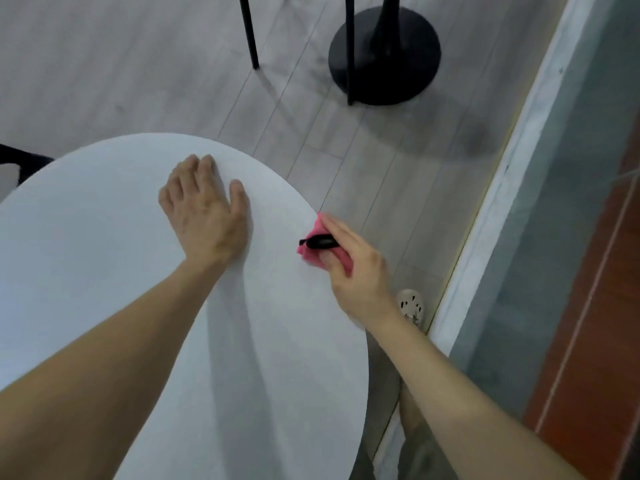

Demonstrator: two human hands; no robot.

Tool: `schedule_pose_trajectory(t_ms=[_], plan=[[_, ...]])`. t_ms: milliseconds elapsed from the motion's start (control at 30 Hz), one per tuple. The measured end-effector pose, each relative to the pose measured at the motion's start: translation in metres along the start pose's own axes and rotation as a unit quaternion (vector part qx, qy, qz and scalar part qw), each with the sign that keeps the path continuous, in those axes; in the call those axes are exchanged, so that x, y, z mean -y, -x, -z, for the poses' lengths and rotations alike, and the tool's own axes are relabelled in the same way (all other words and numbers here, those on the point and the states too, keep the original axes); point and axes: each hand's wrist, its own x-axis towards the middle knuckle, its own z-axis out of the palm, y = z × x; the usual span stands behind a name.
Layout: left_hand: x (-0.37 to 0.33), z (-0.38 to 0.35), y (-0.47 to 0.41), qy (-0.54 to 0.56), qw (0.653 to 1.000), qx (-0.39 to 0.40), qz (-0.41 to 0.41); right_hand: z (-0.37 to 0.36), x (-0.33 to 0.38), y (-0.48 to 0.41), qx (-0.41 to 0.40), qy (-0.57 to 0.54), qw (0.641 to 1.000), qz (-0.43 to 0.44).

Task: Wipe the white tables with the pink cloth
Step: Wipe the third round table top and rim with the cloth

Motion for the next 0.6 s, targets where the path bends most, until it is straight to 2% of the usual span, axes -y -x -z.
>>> schedule_pose_trajectory(t_ms=[167,233,367,433,533,600], plan=[[0.000,-0.005,0.004,-0.014,0.999,-0.029,0.006,-0.043,0.036,-0.130,0.112,0.022,0.990,0.079],[0.000,-0.006,0.003,-0.015,1.000,-0.026,0.007,-0.044,0.034,-0.134,0.136,0.012,0.989,0.065],[-0.003,-0.003,0.005,-0.014,1.000,-0.015,0.015,-0.006,0.012,-0.083,0.165,-0.070,0.984,0.013],[-0.003,-0.002,0.003,-0.016,1.000,-0.010,0.016,0.008,0.008,-0.073,0.173,-0.045,0.984,0.011],[-0.004,-0.002,0.004,-0.020,1.000,-0.005,0.020,-0.015,0.021,-0.116,0.185,-0.005,0.982,0.024],[-0.005,-0.001,0.003,-0.015,1.000,-0.012,0.021,-0.051,0.042,-0.165,0.221,0.014,0.973,0.058]])
